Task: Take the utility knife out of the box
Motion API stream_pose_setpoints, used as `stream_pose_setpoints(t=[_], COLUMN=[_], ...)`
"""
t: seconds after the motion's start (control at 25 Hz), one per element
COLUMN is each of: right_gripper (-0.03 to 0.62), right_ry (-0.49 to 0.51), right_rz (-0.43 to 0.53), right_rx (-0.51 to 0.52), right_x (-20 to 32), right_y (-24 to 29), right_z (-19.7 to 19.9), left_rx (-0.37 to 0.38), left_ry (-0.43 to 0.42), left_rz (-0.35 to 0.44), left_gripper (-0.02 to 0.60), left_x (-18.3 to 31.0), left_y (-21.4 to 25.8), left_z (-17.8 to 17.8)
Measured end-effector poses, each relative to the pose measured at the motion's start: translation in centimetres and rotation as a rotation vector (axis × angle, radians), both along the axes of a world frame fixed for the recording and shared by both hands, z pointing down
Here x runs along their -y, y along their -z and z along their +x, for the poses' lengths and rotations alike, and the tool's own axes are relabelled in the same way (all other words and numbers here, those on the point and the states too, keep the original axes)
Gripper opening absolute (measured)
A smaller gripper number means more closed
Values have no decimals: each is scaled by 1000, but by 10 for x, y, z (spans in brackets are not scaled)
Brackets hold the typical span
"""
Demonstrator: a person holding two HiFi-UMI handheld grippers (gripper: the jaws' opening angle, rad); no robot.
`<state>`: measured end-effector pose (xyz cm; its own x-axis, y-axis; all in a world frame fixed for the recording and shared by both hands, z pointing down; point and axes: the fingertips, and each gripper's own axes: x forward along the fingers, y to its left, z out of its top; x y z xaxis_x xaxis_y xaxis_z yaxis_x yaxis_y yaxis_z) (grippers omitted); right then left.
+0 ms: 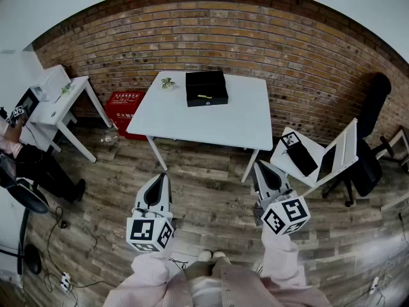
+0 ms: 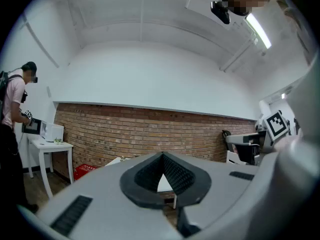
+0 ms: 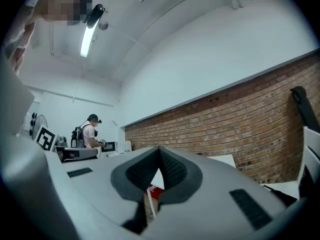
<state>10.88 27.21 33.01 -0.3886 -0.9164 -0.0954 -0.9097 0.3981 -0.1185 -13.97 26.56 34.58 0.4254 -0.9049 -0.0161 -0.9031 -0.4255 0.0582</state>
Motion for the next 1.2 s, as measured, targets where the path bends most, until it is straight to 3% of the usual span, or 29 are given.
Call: stream_pose_setpoints(t=[0.84,1.2], right_gripper=[8,109], right_ry=[46,56], right_rz=[1,-26], right_rx=[-9,17], right_x=[18,37], right_y=[-15,-27], right_z=[31,38], left_rx=[-31,-28], left_ry=[50,82], left_rz=[-20,-34], left_gripper=[-8,-8], left_x=[3,16], left_y=[-12,-18], left_z=[31,27])
